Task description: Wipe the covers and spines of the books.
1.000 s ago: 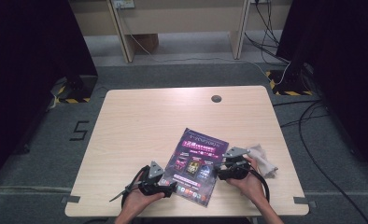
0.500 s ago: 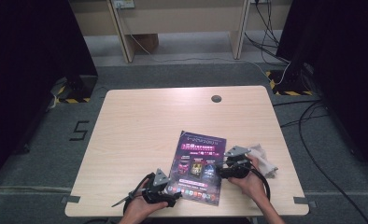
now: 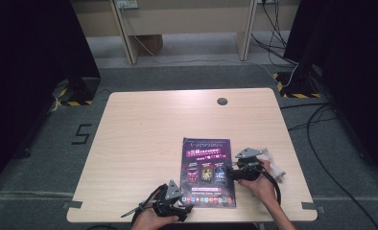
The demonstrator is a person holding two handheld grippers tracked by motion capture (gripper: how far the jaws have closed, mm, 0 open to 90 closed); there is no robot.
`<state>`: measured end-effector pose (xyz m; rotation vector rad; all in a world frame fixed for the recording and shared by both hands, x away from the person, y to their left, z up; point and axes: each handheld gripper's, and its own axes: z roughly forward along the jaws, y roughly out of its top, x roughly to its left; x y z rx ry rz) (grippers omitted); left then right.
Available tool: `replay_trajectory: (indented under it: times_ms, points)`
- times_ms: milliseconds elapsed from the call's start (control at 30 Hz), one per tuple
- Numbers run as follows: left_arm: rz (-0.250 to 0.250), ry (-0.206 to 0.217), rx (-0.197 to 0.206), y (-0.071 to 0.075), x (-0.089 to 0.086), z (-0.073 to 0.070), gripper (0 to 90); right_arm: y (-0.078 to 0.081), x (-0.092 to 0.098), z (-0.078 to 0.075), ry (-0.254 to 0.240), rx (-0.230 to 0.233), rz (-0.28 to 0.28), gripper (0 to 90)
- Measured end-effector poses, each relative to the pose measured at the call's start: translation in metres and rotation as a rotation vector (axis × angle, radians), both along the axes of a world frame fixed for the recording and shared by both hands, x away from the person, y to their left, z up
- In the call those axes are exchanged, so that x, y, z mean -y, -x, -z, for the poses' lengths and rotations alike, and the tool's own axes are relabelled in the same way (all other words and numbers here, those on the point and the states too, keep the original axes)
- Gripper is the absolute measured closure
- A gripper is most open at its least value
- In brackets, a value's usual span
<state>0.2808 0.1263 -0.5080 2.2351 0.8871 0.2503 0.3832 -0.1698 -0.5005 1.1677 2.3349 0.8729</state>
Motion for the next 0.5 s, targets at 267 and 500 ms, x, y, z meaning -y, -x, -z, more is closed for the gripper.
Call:
replay_trajectory:
  times_ms: [267,500]
  points:
    - [-0.023,0.041,0.048,-0.001,-0.008,-0.004,18.6,0.0,0.026,-0.018,-0.069,0.047,0.05,32.8]
    - [-0.068,0.05,0.067,-0.002,-0.026,-0.006,16.6,0.003,0.058,-0.025,-0.069,0.057,0.108,28.2]
